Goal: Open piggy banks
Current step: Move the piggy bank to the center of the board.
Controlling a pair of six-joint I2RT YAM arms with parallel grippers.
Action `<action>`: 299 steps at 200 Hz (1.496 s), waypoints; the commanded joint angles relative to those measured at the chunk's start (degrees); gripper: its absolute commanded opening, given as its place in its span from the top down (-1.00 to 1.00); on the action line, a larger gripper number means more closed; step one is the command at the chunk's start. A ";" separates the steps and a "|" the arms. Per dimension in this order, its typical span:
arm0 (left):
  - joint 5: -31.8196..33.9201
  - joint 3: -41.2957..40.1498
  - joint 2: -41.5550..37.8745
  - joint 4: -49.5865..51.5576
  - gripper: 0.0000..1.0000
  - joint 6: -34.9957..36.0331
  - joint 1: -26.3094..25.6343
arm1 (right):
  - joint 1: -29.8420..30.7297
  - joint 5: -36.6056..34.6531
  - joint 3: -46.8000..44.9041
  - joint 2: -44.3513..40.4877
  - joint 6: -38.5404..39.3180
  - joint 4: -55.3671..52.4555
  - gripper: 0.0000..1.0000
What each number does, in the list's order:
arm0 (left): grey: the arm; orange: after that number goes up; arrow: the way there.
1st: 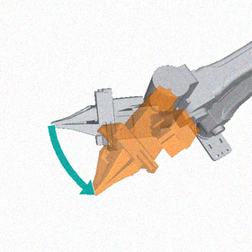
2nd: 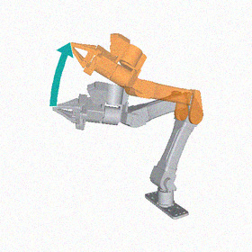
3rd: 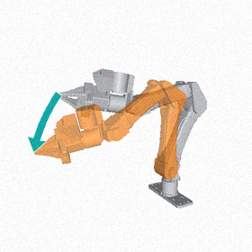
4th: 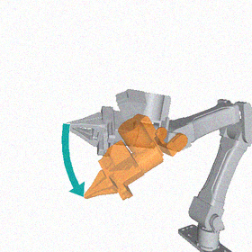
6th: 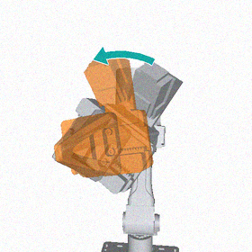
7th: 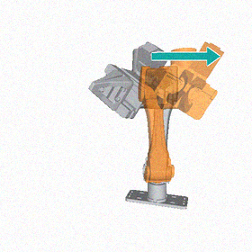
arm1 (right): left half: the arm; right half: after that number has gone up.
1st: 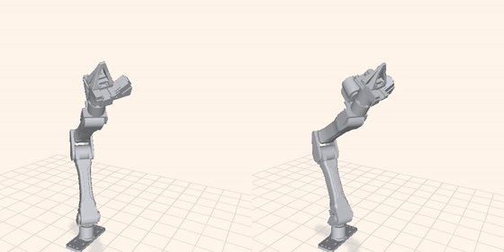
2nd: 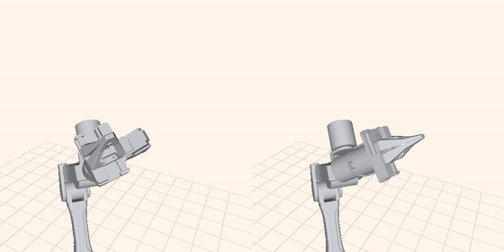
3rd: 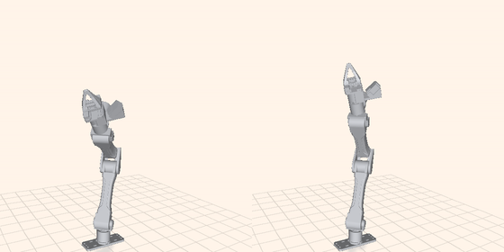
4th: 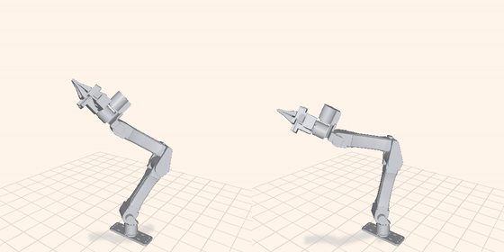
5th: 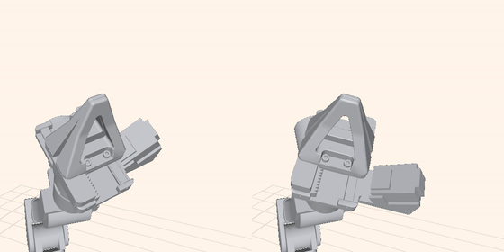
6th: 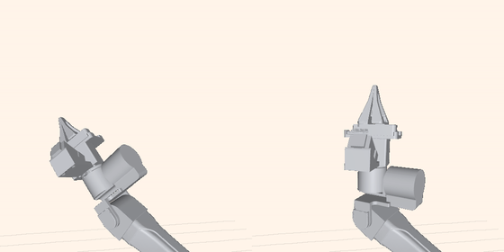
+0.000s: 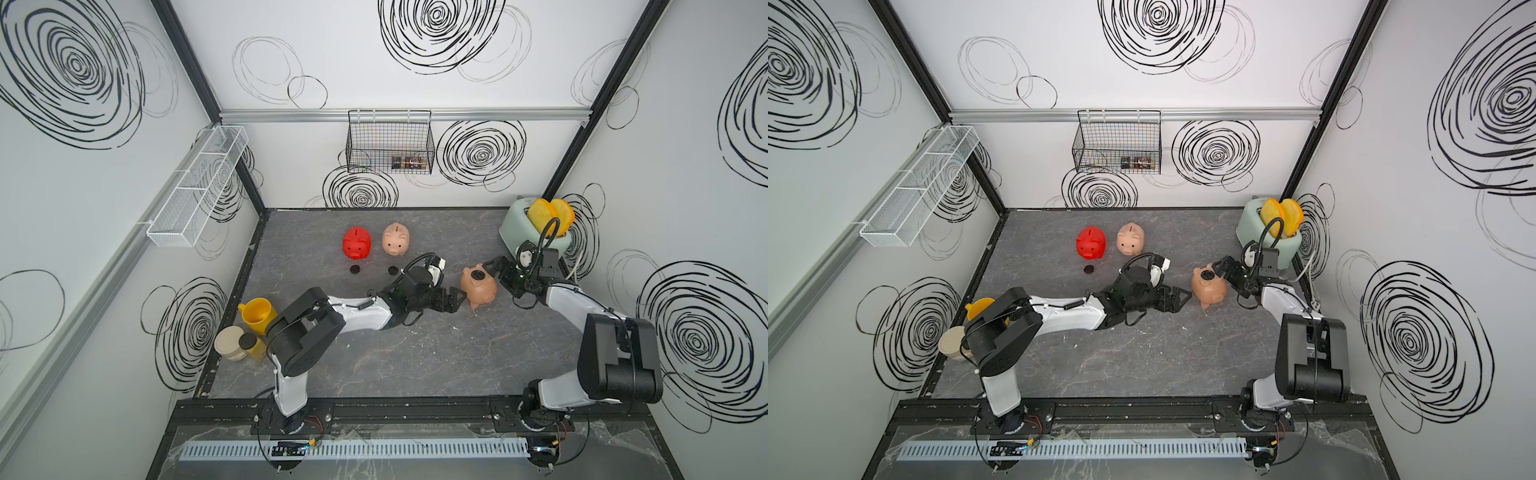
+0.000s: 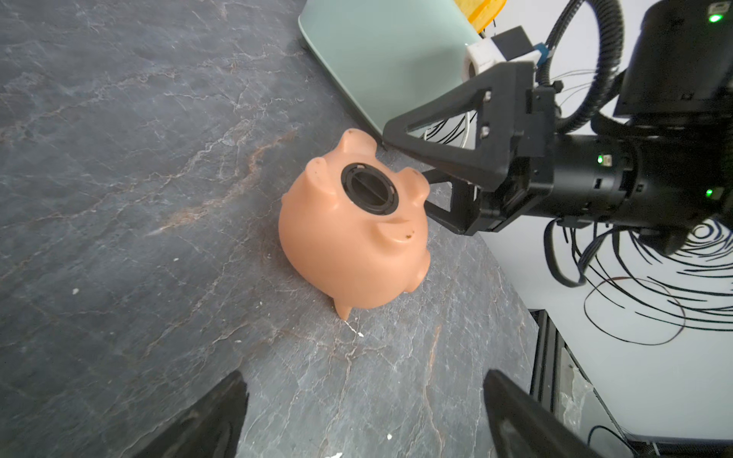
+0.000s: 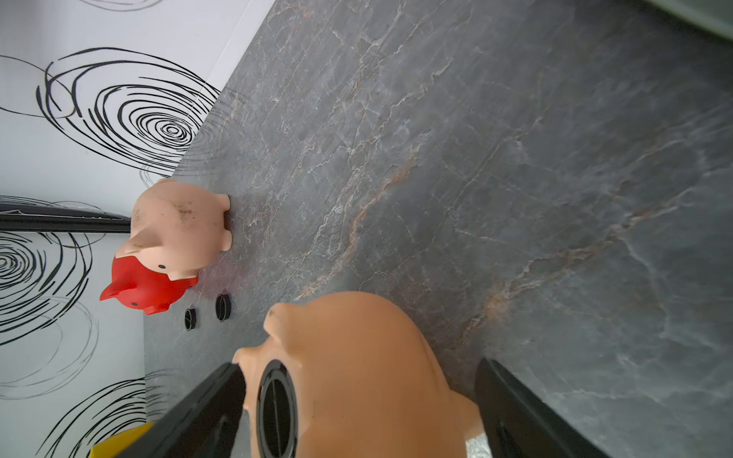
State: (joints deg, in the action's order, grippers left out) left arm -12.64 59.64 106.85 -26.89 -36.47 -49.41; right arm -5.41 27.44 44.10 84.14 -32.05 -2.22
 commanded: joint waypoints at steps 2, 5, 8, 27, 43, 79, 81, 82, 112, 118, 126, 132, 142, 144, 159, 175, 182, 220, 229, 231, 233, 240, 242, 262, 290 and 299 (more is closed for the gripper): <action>-1.02 -1.22 -0.23 -2.85 -0.92 -1.70 0.67 | 0.04 2.50 -1.42 0.17 0.25 1.03 -0.93; -1.03 -1.48 -0.29 -2.97 -0.92 -1.88 0.78 | 0.12 2.59 -1.61 0.28 0.19 1.03 -0.93; -1.03 -1.72 -0.39 -3.19 -0.92 -2.00 0.88 | 0.21 2.76 -1.73 0.30 0.15 1.05 -0.93; -1.42 -3.88 -1.24 -4.94 -0.92 -3.14 1.68 | 1.31 2.73 -2.86 -0.14 -0.20 1.41 -0.92; -1.50 -6.40 -2.39 -6.41 -0.92 -4.07 2.40 | 2.76 2.25 -3.65 -0.91 -0.69 1.69 -0.90; -5.67 -10.76 -3.64 -12.76 -0.92 -6.71 4.18 | 6.54 0.47 -5.79 -4.33 -2.79 2.66 -0.85; -5.93 -11.10 -3.72 -13.10 -0.93 -6.87 4.26 | 6.83 0.26 -5.85 -4.46 -2.87 2.61 -0.85; -6.00 -11.20 -3.78 -13.23 -0.92 -6.95 4.34 | 6.96 0.12 -5.90 -4.58 -2.90 2.55 -0.85; -6.59 -15.25 -6.04 -15.90 -0.92 -8.42 5.73 | 11.19 -2.29 -7.07 -6.74 -4.30 3.09 -0.84; -6.52 -16.12 -6.58 -16.18 -0.92 -8.69 6.10 | 12.04 -2.75 -7.09 -6.83 -4.46 3.01 -0.83; -6.68 -17.26 -7.29 -16.80 -0.92 -9.02 6.80 | 13.22 -3.32 -7.12 -6.96 -4.57 3.01 -0.83; -6.77 -18.09 -7.80 -17.25 -0.92 -9.27 7.24 | 13.99 -3.67 -7.14 -6.96 -4.55 3.01 -0.83; -6.74 -19.33 -8.68 -17.60 -0.92 -9.41 8.20 | 15.21 -4.48 -7.18 -6.83 -4.60 2.92 -0.82; -6.70 -19.52 -8.78 -17.65 -0.92 -9.41 8.48 | 15.42 -4.67 -7.18 -6.71 -4.57 2.88 -0.82; -7.19 -20.41 -9.35 -17.66 -0.92 -9.41 9.89 | 16.13 -4.87 -7.51 -6.19 -4.87 3.38 -0.82; -7.98 -20.79 -9.46 -17.76 -0.92 -9.41 10.88 | 16.11 -4.88 -7.86 -5.46 -5.30 3.87 -0.80; -8.19 -20.79 -9.62 -17.68 -0.92 -9.33 11.12 | 16.09 -4.79 -7.97 -5.26 -5.39 4.16 -0.80; -8.34 -21.26 -10.74 -17.12 -0.92 -8.88 11.65 | 17.24 -2.33 -8.85 -4.69 -5.04 6.42 -0.74; -8.58 -21.67 -11.16 -17.37 -0.92 -8.95 12.00 | 17.98 -1.91 -8.93 -4.69 -4.61 6.52 -0.74; -8.61 -21.80 -11.27 -17.46 -0.92 -8.97 12.09 | 18.13 -1.88 -8.94 -4.69 -4.51 6.53 -0.73; -8.67 -21.94 -11.41 -17.55 -0.92 -8.97 12.19 | 18.35 -1.78 -8.94 -4.69 -4.42 6.57 -0.73; -8.80 -22.46 -11.93 -17.67 -0.92 -8.97 12.57 | 18.91 -1.78 -9.03 -4.85 -4.03 6.53 -0.73; -8.80 -22.57 -12.04 -17.67 -0.92 -9.02 12.71 | 19.04 -1.76 -9.09 -4.97 -3.97 6.53 -0.73; -9.39 -24.13 -13.88 -17.83 -0.92 -8.88 13.93 | 20.58 -1.73 -9.71 -5.64 -3.95 6.61 -0.72; -9.76 -26.48 -16.67 -17.24 -0.92 -8.71 15.51 | 23.20 -2.73 -10.49 -6.68 -5.01 6.76 -0.71; -9.77 -27.35 -17.60 -17.23 -0.92 -8.77 15.89 | 24.45 -3.14 -10.77 -7.08 -5.90 7.01 -0.71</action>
State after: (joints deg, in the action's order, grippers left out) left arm -21.47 34.15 92.25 -41.45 -45.08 -34.65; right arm 16.47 25.15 34.94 78.37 -37.12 5.43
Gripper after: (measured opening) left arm 0.961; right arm 0.856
